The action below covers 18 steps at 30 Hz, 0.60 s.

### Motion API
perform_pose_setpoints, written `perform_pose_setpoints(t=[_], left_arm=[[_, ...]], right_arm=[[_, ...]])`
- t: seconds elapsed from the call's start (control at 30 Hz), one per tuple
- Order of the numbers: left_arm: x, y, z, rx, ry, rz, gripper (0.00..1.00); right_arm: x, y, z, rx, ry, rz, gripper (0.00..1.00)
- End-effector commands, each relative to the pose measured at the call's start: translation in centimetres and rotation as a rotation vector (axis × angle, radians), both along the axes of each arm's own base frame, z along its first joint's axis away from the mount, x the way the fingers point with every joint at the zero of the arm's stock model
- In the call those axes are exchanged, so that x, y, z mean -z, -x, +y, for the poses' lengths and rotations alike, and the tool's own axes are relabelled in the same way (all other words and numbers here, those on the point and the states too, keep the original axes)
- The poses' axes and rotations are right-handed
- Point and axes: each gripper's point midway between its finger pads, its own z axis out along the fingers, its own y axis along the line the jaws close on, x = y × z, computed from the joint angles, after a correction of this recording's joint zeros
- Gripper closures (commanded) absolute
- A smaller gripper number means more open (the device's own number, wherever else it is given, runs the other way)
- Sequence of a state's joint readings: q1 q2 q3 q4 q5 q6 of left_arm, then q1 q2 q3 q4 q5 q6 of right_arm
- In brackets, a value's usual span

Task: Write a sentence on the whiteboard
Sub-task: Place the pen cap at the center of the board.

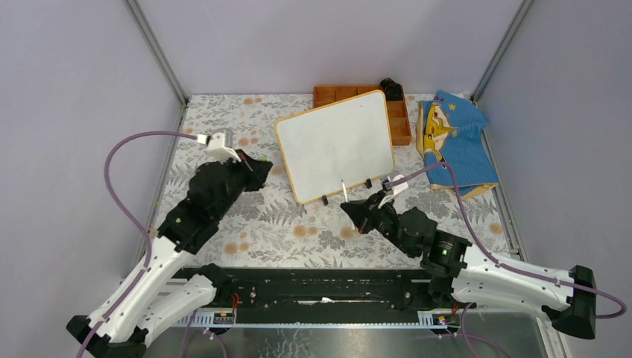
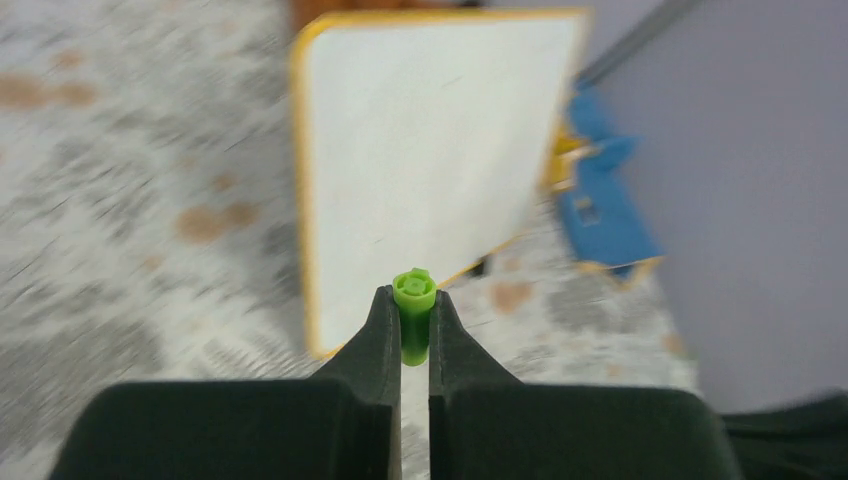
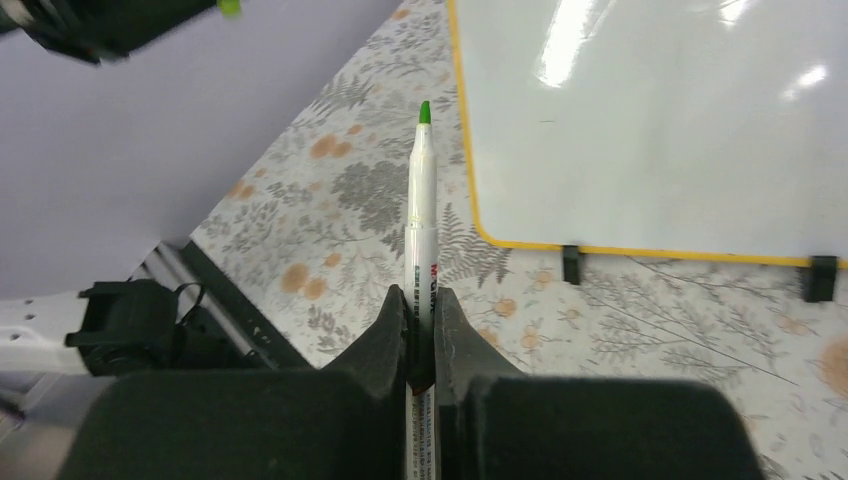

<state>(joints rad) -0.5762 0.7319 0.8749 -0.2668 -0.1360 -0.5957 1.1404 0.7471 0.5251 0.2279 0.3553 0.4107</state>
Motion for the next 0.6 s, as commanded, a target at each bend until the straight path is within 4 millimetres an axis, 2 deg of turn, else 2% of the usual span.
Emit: perform_pose_setpoints(t=[0.0, 0.13, 0.27, 0.43, 0.57], left_arm=[[9.8, -0.2, 5.0, -0.193, -0.344, 0.296, 1.0], [14.1, -1.3, 6.7, -0.214, -0.419, 0.448, 1.0], [16.5, -3.7, 7.6, -0.211, -0.333, 0.549, 1.0], [20.3, -6.4, 7.4, -0.232, -0.349, 0.673, 1.0], [23.4, -7.7, 7.6, -0.265, -0.341, 0.754, 1.0]], right_arm=[[-0.9, -1.9, -3.0, 0.166, 0.024, -0.03, 1.0], [-0.1, -1.8, -3.6, 0.183, 0.038, -0.017, 1.0], [0.5, -1.7, -3.8, 0.182, 0.03, -0.012, 1.0], [0.4, -1.5, -3.7, 0.166, 0.027, -0.019, 1.0], [0.2, -1.3, -3.9, 0.162, 0.021, -0.023, 1.0]])
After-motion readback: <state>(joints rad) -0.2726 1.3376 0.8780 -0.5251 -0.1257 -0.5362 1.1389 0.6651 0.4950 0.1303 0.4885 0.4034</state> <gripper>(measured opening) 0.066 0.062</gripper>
